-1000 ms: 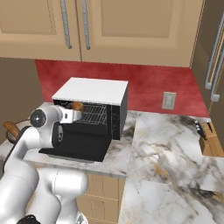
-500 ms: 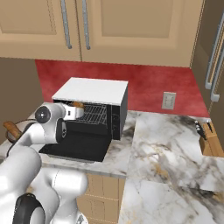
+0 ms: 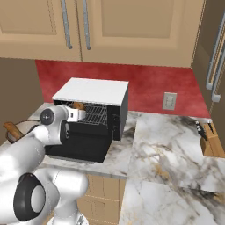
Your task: Pick up the heated bread from the toaster oven and place it in the bowl. Then move the bread bowl to the dining counter.
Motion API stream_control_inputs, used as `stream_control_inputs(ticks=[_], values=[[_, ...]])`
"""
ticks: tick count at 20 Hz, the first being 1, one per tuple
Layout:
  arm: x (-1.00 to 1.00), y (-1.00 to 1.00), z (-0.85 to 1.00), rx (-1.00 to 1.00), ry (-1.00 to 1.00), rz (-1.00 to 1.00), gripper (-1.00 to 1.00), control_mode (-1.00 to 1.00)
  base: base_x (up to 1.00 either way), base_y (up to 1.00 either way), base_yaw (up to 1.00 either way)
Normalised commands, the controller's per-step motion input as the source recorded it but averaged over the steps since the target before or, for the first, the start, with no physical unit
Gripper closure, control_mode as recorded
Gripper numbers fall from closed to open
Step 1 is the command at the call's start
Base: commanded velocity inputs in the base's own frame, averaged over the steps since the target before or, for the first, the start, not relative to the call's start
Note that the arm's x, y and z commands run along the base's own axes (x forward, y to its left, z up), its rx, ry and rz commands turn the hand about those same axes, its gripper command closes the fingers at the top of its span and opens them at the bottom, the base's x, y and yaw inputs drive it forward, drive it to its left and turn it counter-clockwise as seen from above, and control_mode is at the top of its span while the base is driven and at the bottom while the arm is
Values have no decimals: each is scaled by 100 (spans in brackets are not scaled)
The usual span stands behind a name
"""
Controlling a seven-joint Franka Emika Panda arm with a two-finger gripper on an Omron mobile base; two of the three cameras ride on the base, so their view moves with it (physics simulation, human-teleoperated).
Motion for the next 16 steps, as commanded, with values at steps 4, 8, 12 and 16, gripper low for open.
stream_control_inputs(ticks=[4, 8, 12, 16], values=[[28, 2, -8, 0, 0, 0, -100, -100, 0, 0, 0], [28, 3, -6, 0, 0, 0, -100, -100, 0, 0, 0], [20, 6, -7, 0, 0, 0, -100, -100, 0, 0, 0], [13, 5, -11, 0, 0, 0, -100, -100, 0, 0, 0]])
